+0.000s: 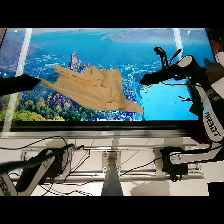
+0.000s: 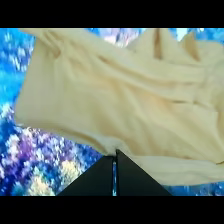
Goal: Fold the clothes and pants, and hang the long-sleeved shirts on hangers.
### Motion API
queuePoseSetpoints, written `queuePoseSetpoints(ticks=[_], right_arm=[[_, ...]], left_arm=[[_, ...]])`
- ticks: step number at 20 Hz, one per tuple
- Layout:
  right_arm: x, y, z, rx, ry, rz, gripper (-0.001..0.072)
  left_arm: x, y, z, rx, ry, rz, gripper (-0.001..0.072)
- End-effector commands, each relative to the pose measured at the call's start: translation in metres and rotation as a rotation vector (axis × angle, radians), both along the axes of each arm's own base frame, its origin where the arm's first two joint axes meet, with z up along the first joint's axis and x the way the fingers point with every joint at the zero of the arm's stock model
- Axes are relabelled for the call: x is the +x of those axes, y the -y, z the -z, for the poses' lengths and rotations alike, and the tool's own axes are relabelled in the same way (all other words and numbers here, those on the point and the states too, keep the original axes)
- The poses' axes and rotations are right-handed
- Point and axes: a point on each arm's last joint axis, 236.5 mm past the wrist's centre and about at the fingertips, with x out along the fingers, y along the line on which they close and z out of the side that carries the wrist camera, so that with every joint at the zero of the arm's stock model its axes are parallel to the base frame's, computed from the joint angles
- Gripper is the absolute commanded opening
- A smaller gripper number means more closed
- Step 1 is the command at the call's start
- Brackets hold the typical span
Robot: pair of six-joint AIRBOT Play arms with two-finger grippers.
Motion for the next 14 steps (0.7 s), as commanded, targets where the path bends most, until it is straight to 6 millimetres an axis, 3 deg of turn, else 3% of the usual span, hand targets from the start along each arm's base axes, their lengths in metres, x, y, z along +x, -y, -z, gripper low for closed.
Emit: queuePoseSetpoints(ticks=[1, 5, 9, 11, 14], right_arm=[[-0.013, -0.028, 0.006, 0.041, -0.023, -0.038, 0.0449], [-0.060, -0.063, 0.033, 0.033, -0.117, -0.140, 0.0449], [-0.103, -0.102, 0.053, 0.020, -0.147, -0.267, 0.0449], [-0.092, -0.120, 0.055, 0.013, -0.100, -0.199, 0.0449], [-0.051, -0.128, 0.053, 0.023, -0.044, 0.039, 0.0450]], left_arm=[[-0.026, -0.005, -0.049, 0.144, 0.123, -0.039, 0.0010], [-0.051, -0.046, -0.043, 0.282, 0.047, -0.207, 0.0010], [-0.051, -0.048, -0.034, 0.283, 0.010, -0.200, 0.0010], [-0.049, -0.049, -0.023, 0.272, -0.021, -0.195, 0.0011], [-0.049, -0.049, 0.002, 0.246, -0.086, -0.186, 0.0011]])
